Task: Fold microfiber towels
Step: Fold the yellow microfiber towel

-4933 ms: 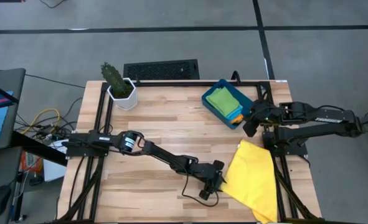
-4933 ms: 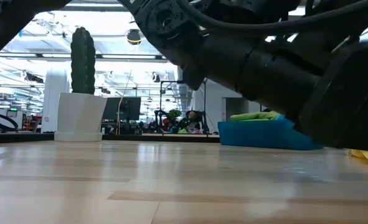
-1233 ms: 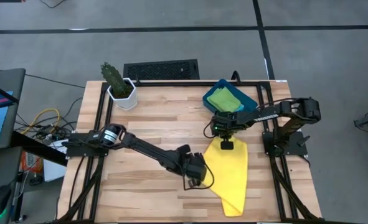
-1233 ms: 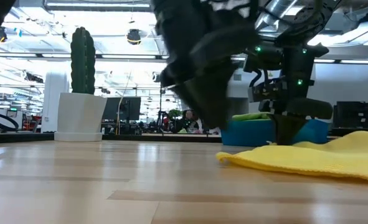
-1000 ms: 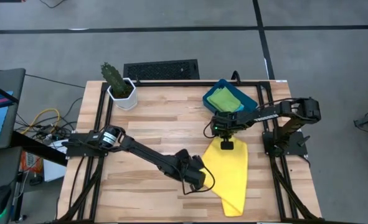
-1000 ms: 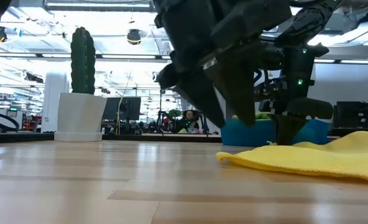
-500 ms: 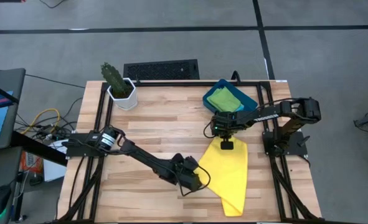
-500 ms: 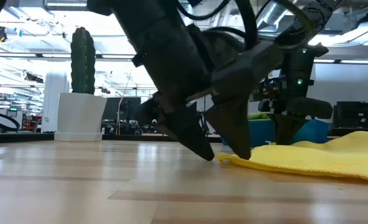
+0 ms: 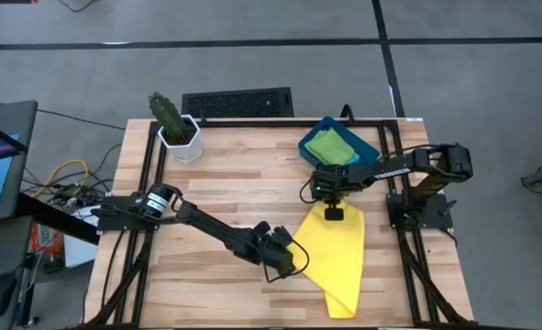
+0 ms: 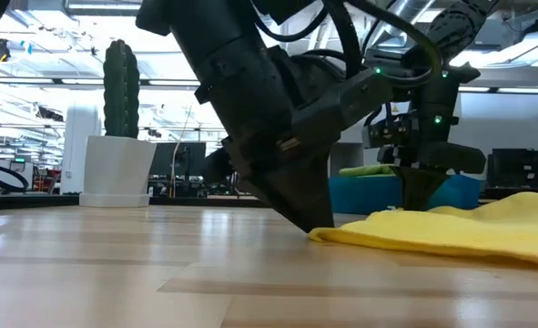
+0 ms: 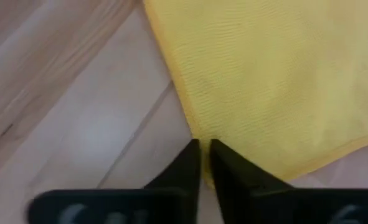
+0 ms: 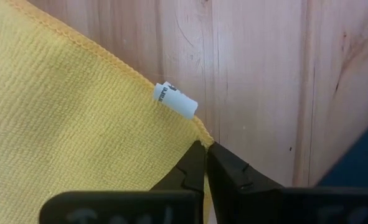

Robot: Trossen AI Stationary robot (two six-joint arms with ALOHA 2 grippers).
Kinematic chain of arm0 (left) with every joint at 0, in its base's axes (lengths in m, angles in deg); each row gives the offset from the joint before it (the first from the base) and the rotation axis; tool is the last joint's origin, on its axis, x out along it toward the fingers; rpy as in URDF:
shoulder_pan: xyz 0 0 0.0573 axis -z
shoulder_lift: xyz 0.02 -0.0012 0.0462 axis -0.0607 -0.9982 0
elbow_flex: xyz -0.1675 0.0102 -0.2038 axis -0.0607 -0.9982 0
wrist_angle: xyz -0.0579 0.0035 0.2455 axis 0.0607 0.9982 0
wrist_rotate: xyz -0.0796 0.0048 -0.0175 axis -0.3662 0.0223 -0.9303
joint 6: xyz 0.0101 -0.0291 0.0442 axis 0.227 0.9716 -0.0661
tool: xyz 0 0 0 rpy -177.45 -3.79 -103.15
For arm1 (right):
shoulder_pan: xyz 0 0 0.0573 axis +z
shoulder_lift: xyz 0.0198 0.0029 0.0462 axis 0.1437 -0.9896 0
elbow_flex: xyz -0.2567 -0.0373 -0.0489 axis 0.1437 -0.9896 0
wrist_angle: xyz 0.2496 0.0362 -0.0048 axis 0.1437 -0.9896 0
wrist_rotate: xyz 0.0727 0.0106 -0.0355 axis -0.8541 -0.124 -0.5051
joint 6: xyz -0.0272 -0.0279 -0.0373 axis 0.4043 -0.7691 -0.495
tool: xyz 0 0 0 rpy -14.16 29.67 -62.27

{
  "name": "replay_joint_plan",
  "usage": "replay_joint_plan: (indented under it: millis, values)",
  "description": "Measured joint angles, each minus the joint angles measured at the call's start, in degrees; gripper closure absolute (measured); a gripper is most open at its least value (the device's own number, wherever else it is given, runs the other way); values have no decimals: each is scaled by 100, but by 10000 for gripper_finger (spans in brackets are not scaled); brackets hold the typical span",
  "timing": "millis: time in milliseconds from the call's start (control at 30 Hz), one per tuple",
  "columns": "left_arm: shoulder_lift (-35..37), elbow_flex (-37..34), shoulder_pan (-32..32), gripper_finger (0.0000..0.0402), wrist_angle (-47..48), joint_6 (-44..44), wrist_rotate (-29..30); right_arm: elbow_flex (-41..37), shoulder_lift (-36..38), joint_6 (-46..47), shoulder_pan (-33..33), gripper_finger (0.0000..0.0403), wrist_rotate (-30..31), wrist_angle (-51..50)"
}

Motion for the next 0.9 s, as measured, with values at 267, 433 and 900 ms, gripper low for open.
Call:
replay_joint_plan:
  millis: [267,433,900]
  values:
    - [636,-50,48,400,424,-408,-161,12,82,7,4,367,-51,-17]
    - [1317,-27,28,401,1378,-478,285,127,221,-68,-22,367,28,-83]
    - [1823,-28,-140,401,2544,-1236,631,1016,754,-370,-59,390,286,-245]
